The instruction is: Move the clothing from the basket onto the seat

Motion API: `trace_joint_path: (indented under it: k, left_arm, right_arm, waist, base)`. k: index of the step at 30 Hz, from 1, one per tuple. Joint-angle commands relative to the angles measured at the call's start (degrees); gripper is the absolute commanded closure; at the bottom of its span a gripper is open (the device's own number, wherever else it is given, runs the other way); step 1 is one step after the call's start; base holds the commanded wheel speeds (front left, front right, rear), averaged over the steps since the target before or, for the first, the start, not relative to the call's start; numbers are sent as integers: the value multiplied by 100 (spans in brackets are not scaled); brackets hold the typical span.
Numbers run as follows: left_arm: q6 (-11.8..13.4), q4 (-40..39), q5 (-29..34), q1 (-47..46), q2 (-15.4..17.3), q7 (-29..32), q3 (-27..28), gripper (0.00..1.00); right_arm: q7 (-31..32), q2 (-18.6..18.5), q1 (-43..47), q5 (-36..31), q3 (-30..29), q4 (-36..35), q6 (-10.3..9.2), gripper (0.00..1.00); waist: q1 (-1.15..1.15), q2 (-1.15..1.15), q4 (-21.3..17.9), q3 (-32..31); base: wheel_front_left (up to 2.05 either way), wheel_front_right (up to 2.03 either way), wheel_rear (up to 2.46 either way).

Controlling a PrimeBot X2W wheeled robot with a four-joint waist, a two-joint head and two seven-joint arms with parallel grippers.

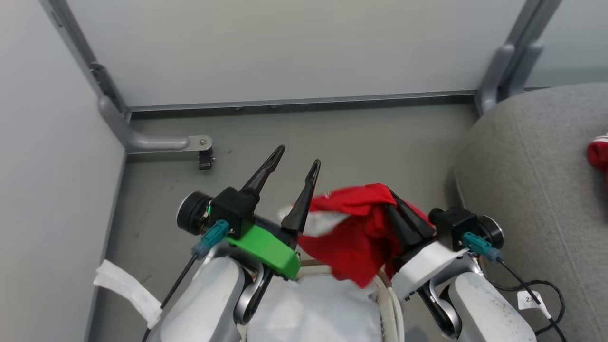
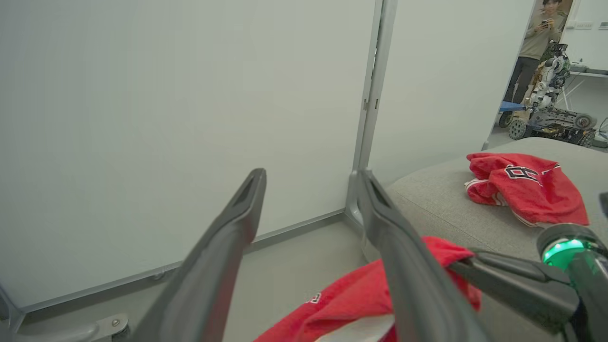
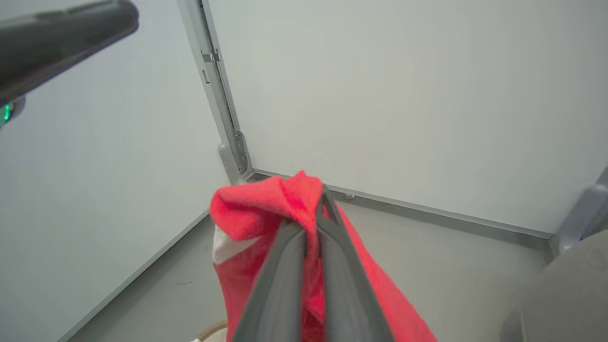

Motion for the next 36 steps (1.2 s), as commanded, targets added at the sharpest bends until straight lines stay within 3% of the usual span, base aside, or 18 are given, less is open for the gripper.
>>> trace_joint_path:
  k: [1, 8, 16, 22, 31, 36]
  left_arm:
    - [-23, 35, 68, 170, 42, 3, 85, 0]
    - [-47, -240, 484, 737, 30, 4, 394, 0]
    - [-50, -443, 604, 1100, 5, 4, 426, 0]
    - [-50, -417, 558, 1158, 25, 4, 346, 0]
    - [-51, -415, 604, 846, 319, 4, 212, 0]
    - [-51, -436, 603, 584, 526, 4, 34, 0]
  right_arm:
    - [-12, -23, 118, -30, -78, -109, -6, 100]
    - [-12, -20, 430, -54, -439, -430, -6, 100]
    - [-12, -111, 589, -196, -756, -567, -6, 100]
    - [-12, -529, 211, -252, -764, -595, -6, 100]
    - [-12, -1762, -1800, -224, -958, -767, -6, 100]
    - [-11, -2515, -2891, -617, -1140, -439, -6, 100]
  waist:
    - [0, 0, -914, 38]
    - [0, 0, -2063, 27]
    - [0, 0, -2770, 131]
    - [0, 0, -2871, 323]
    - [0, 0, -2671, 1046]
    - [0, 0, -2368, 1576]
  base:
    - [0, 0, 0]
    - [0, 0, 0]
    - [0, 0, 0]
    - [0, 0, 0]
    - [0, 0, 0]
    - [0, 0, 0]
